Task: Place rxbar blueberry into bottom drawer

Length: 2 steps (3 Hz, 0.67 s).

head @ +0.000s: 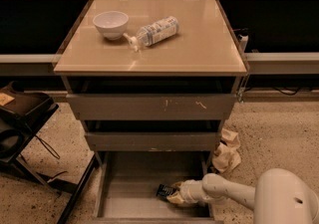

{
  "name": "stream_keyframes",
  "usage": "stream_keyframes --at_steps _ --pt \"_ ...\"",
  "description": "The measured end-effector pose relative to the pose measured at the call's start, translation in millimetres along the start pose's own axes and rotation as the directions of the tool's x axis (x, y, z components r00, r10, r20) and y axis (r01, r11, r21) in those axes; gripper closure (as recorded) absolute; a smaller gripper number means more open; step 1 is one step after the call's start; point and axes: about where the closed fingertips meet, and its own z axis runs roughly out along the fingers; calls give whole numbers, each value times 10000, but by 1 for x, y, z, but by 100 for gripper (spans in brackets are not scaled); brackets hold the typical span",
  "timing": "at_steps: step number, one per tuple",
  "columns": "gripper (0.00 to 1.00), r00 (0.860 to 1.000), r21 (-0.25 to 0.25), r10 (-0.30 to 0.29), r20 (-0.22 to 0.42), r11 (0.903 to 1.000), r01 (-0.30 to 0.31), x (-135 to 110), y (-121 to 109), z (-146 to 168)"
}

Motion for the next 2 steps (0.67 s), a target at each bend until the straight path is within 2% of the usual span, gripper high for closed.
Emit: stream_keyframes --at_steps 2 --pt "36 10000 -16 -4 -1 10000 4 0 1 0"
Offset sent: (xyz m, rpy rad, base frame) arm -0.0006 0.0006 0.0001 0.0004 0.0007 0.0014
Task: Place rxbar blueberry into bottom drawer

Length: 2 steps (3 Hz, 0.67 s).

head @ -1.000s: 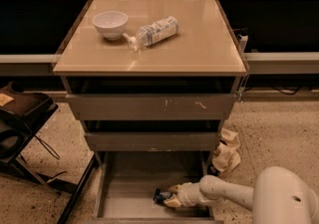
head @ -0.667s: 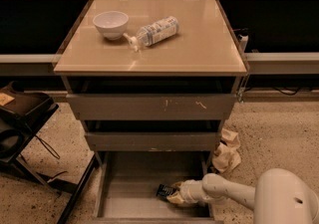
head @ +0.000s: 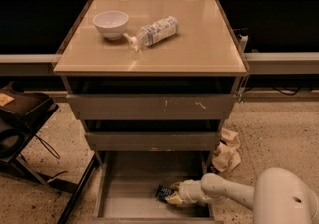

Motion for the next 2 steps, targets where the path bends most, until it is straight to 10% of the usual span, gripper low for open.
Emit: stream_keyframes --at_steps 2 --pt "0 10000 -1 0 0 10000 0 0 0 0"
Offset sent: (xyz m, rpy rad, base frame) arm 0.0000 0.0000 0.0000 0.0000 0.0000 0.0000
